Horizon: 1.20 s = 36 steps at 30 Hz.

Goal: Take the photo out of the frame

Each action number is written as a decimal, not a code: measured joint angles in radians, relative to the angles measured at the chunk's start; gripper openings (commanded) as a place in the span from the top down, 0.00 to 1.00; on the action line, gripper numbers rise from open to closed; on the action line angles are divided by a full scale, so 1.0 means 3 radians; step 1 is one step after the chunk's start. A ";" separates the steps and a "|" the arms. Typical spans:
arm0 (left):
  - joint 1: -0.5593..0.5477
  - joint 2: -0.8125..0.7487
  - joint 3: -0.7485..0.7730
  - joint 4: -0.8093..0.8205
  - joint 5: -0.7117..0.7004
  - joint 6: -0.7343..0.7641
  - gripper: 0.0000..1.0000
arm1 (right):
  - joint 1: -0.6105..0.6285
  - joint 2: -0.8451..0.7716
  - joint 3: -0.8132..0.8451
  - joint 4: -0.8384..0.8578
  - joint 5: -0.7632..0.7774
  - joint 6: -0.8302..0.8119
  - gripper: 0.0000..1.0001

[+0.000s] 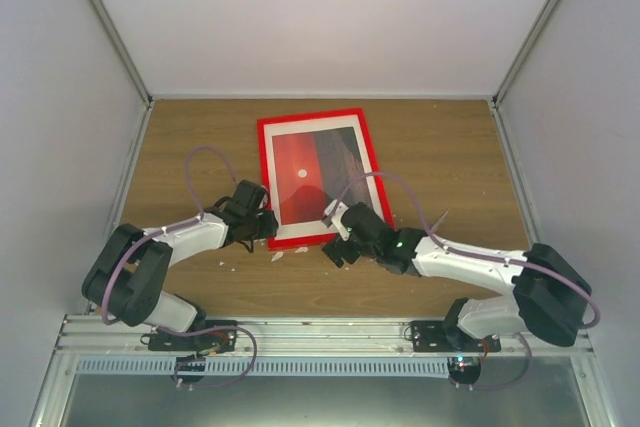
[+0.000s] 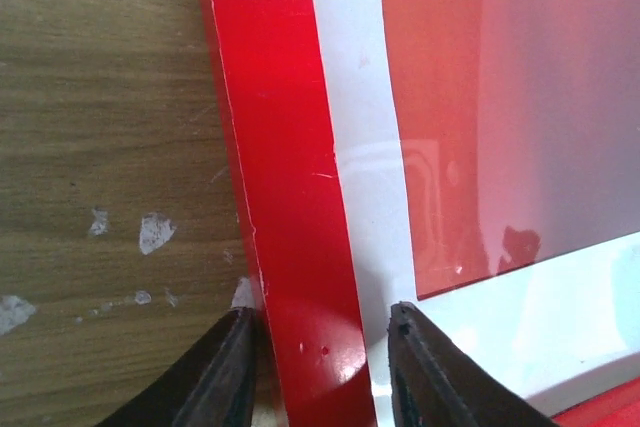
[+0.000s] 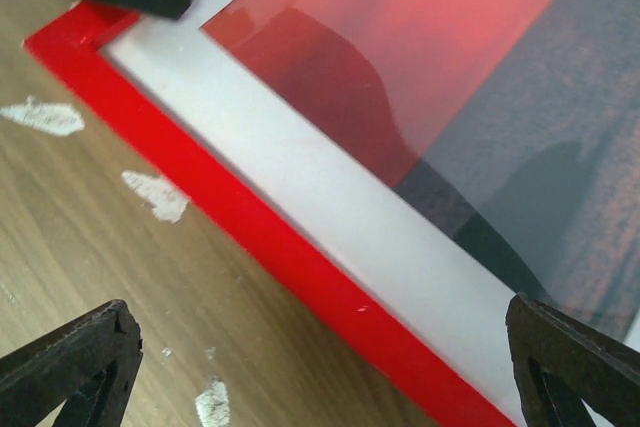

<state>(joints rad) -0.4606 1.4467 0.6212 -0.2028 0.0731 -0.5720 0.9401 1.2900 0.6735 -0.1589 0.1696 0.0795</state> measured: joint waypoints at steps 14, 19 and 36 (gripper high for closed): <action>-0.0034 -0.0231 0.0008 -0.0294 -0.0183 0.0015 0.90 | 0.0888 0.0476 0.0031 0.0291 0.0898 -0.0617 0.00; -0.0034 -0.0295 0.0070 -0.0440 -0.0186 0.0017 0.91 | 0.1031 0.0659 0.0031 0.0431 0.1191 -0.0769 0.00; -0.0034 -0.0544 0.0212 -0.0715 -0.0184 0.0027 0.93 | 0.1227 0.1516 0.0188 0.0860 0.2309 -0.1087 0.20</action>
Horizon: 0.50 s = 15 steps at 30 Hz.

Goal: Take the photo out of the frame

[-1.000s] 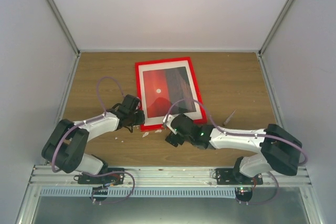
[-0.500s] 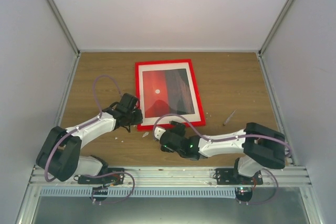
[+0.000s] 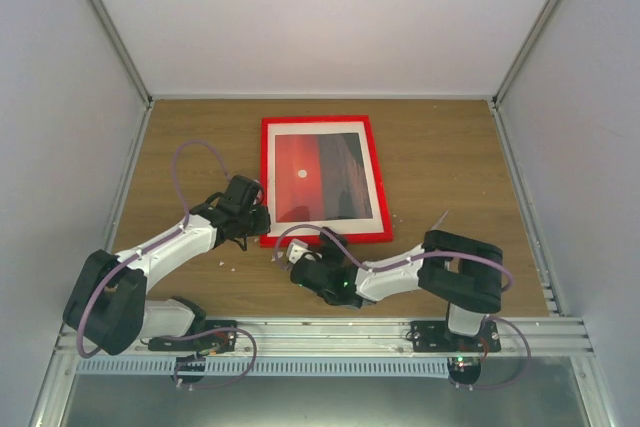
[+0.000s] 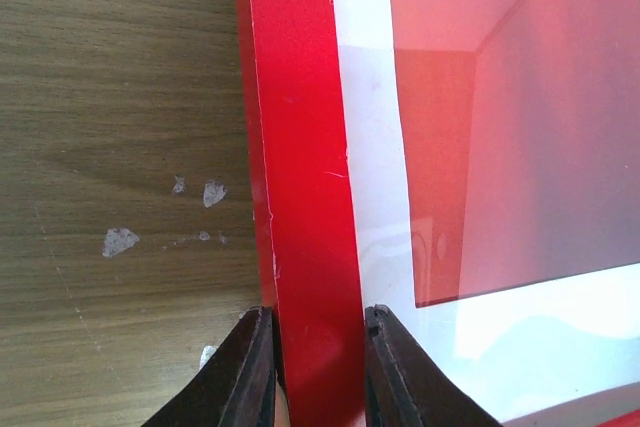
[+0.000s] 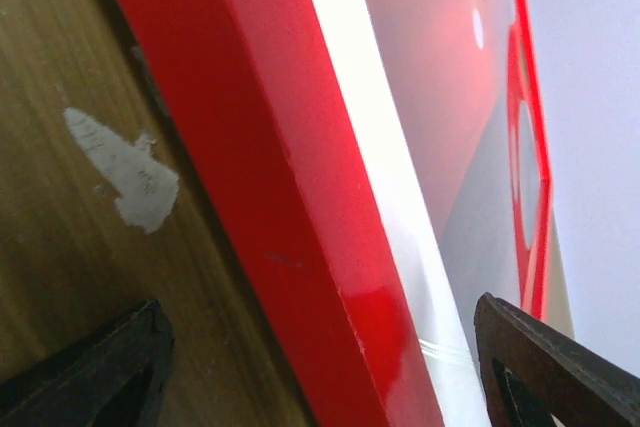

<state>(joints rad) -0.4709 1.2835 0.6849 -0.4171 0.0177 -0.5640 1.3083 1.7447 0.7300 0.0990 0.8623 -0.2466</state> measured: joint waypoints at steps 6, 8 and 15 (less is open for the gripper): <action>0.0000 -0.0001 0.0000 -0.0014 0.0003 0.0000 0.93 | -0.0005 0.0159 0.0055 0.0170 0.0203 -0.0150 0.26; 0.0000 -0.0013 0.0000 -0.0023 0.0006 0.0000 0.94 | -0.0015 0.0182 0.0061 0.0230 0.0254 -0.0202 0.29; 0.0000 -0.0024 -0.0004 -0.0023 0.0027 -0.0008 0.94 | -0.0076 0.0235 0.0078 0.0515 0.0389 -0.0441 0.39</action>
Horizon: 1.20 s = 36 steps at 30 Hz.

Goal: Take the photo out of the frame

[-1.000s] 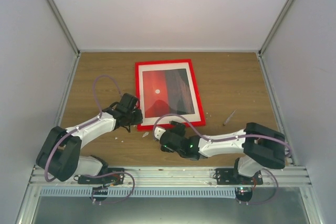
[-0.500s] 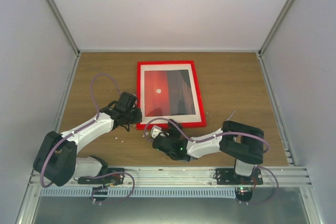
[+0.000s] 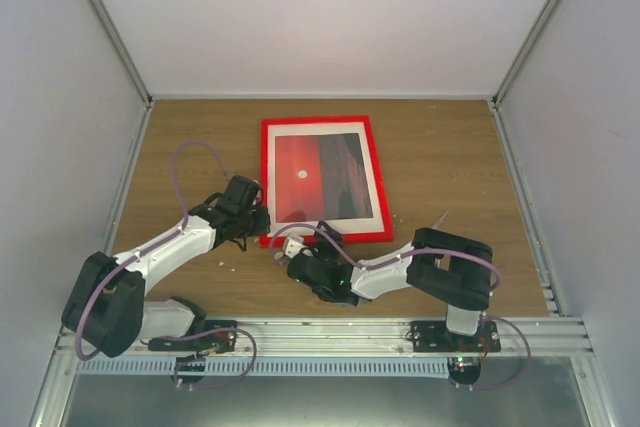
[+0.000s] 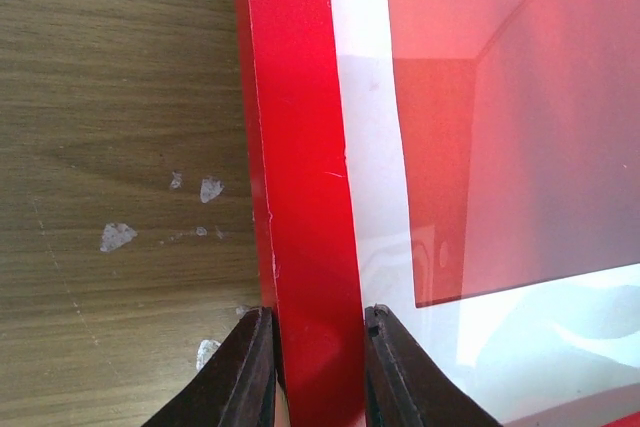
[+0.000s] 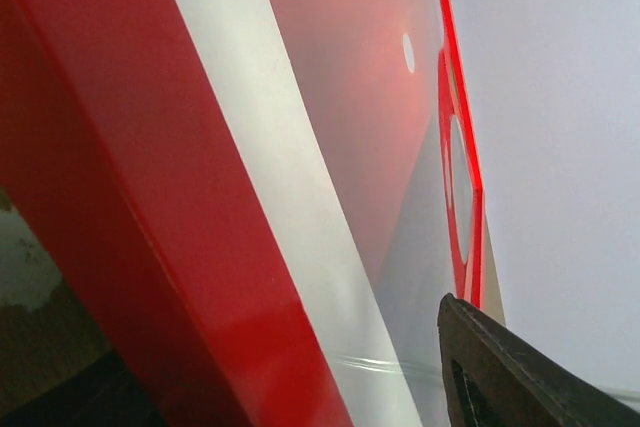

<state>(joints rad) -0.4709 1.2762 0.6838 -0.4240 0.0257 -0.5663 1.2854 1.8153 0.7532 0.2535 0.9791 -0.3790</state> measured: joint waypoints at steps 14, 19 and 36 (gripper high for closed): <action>0.0032 -0.0301 -0.0024 0.0001 0.0008 -0.0083 0.77 | -0.0003 -0.0015 -0.0008 0.0327 0.0045 -0.0575 0.76; 0.0161 -0.0656 -0.0024 0.0024 0.0154 -0.0100 0.64 | 0.0003 -0.0177 -0.0022 0.0392 0.0058 -0.0924 0.89; 0.0570 -0.2037 0.0178 -0.0173 0.0289 -0.0356 0.28 | -0.0023 -0.1017 -0.0100 0.0707 -0.0037 -0.1254 0.99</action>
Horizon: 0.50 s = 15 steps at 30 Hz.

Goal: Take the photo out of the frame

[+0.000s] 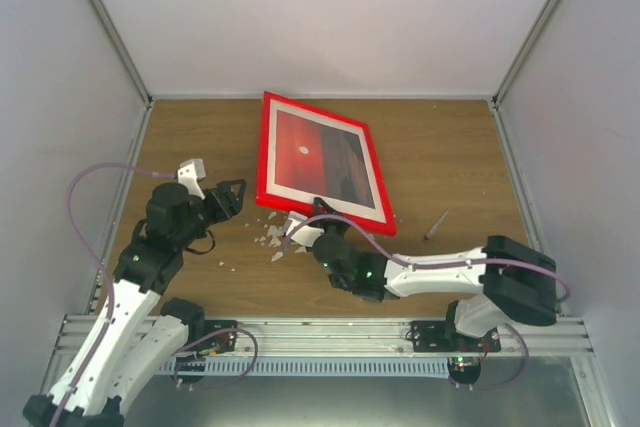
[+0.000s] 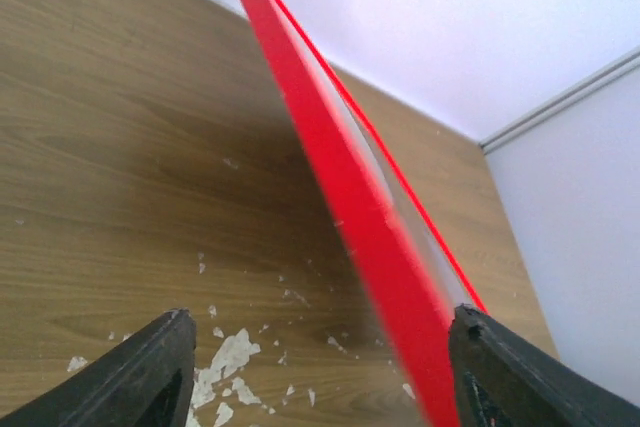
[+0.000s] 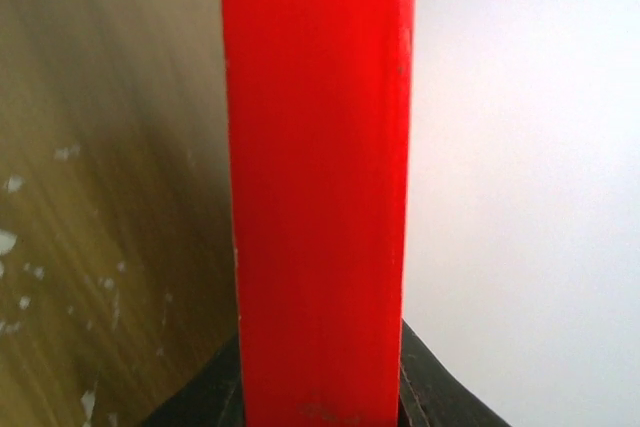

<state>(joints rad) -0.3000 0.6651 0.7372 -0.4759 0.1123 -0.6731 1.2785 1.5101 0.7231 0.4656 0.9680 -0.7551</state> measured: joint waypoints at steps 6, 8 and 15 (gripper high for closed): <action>0.0006 -0.0284 0.0000 -0.0055 -0.0148 -0.0123 0.19 | -0.0011 -0.0474 0.0000 0.0104 -0.0261 0.0183 0.99; 0.0006 -0.0347 0.0000 -0.0056 -0.0189 -0.0151 0.17 | -0.0025 -0.0589 0.0000 0.0130 -0.0366 0.0277 1.00; 0.0006 -0.0431 -0.0018 -0.0071 -0.0242 -0.0205 0.14 | -0.0114 -0.1013 -0.0099 0.0408 -0.0799 0.0824 0.99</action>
<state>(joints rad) -0.2981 0.5358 0.7319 -0.4973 0.0399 -0.7345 1.2442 1.2060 0.6933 0.5880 0.7284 -0.5079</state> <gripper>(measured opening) 0.842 0.207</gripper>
